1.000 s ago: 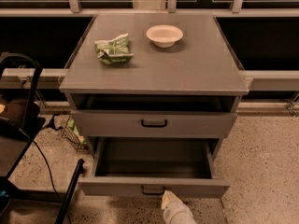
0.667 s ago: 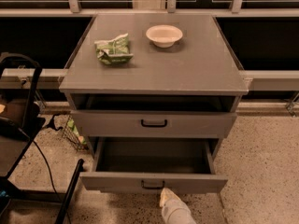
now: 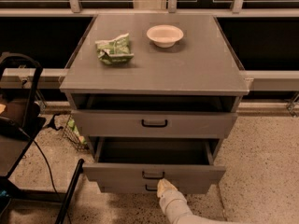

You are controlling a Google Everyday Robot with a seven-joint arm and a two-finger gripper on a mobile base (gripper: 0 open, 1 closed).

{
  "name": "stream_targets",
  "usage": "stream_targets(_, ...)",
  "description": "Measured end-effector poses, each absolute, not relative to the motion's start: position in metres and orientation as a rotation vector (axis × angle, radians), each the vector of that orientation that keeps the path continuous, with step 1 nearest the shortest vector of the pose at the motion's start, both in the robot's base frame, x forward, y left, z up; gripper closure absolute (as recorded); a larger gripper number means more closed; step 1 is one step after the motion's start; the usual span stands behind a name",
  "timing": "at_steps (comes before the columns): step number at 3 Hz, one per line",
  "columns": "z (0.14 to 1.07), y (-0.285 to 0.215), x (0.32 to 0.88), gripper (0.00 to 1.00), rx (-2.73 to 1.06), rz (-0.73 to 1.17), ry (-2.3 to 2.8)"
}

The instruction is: Close middle drawer

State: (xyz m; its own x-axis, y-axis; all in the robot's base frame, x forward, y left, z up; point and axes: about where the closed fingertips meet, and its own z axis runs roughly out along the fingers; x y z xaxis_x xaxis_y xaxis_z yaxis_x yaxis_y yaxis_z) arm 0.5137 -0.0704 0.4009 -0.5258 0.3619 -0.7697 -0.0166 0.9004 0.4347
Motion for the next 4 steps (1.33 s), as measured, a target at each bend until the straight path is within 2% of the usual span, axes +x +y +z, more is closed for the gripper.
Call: stream_targets(4, 0.395, -0.070, 0.581, 1.00, 0.128, 0.517, 1.990)
